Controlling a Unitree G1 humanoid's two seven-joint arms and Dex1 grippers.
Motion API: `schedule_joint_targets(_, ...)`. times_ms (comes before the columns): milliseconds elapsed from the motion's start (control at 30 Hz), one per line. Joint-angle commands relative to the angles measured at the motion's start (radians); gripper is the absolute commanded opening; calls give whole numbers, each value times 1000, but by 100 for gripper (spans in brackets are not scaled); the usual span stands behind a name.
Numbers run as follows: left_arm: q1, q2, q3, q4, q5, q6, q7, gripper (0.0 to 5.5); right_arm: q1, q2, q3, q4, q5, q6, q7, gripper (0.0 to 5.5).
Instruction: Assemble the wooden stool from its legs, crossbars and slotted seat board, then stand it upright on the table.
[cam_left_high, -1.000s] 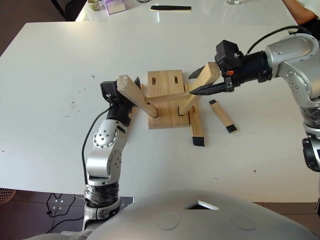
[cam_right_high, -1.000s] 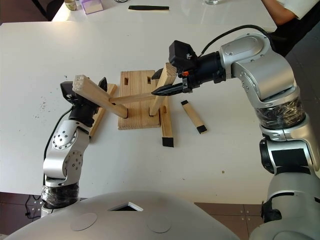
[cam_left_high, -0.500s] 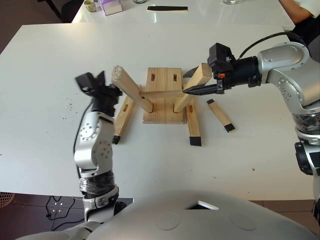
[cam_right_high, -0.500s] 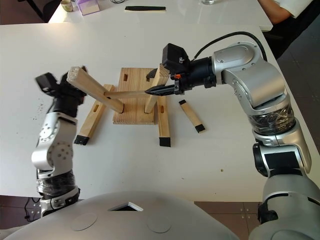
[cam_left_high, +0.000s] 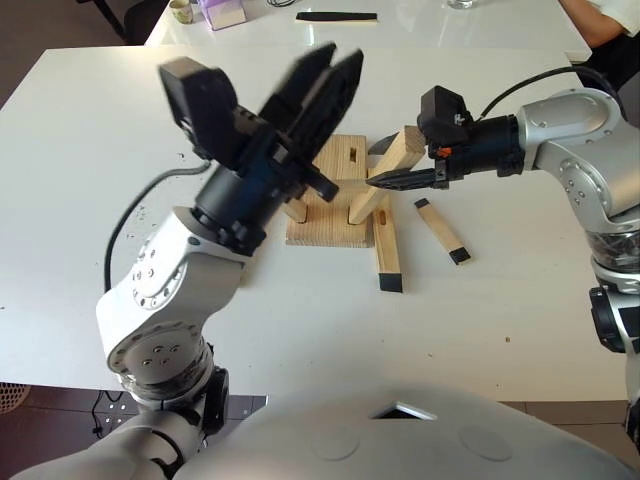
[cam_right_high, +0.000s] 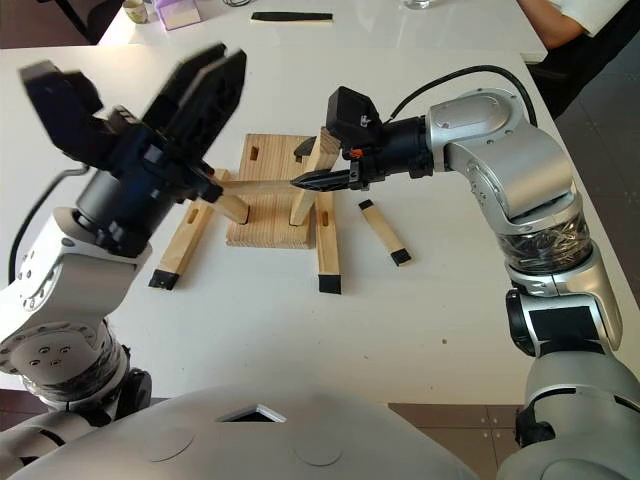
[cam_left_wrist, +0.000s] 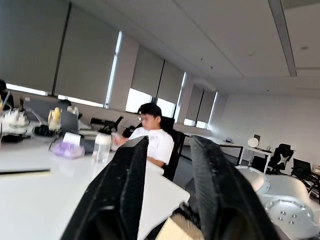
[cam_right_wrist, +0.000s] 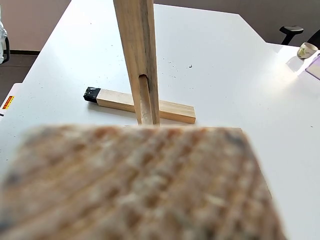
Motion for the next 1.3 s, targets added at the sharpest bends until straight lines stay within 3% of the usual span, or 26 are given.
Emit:
schedule_joint_targets(33, 51, 28, -83, 53, 76, 63, 65, 73, 45, 0, 37, 18, -27, 43, -20, 204)
schedule_joint_targets(200, 60, 1, -205, 171, 260, 51, 87, 0, 47, 2, 36, 18, -30, 37, -27, 204)
schedule_joint_targets(367, 129, 8, -296, 259, 355, 125, 77, 0, 29, 10, 51, 41, -42, 21, -17, 204)
schedule_joint_targets(567, 136, -3, -279, 264, 403, 127, 49, 0, 13, 19, 62, 57, -45, 15, -14, 204)
schedule_joint_targets(667, 37, -67, -160, 184, 394, -14, 35, 0, 12, 17, 63, 60, -45, 14, -12, 204)
schedule_joint_targets(767, -220, -110, 93, 120, 169, -160, 124, 0, 13, 10, 59, 60, -43, 15, -11, 204)
schedule_joint_targets(867, -399, 81, 413, 176, -1, -247, 207, 0, 22, 2, 53, 52, -39, 16, -11, 204)
schedule_joint_targets(933, -348, 217, 573, 255, 20, -212, 206, 0, 27, 0, 50, 48, -35, 16, -10, 204)
schedule_joint_targets(1000, -197, 289, 637, 334, 102, -154, 148, 0, 38, -4, 43, 34, -30, 21, -16, 204)
schedule_joint_targets(1067, -2, 332, 573, 367, 177, -105, 25, 0, 44, -5, 38, 24, -25, 29, -21, 204)
schedule_joint_targets(1167, 261, 337, 262, 283, 245, -58, -156, 0, 22, 8, 41, 19, -12, 52, -20, 204)
schedule_joint_targets(1300, 222, 160, -178, 118, 247, -84, -230, 0, -58, 69, 62, 12, 29, 130, -19, 203)
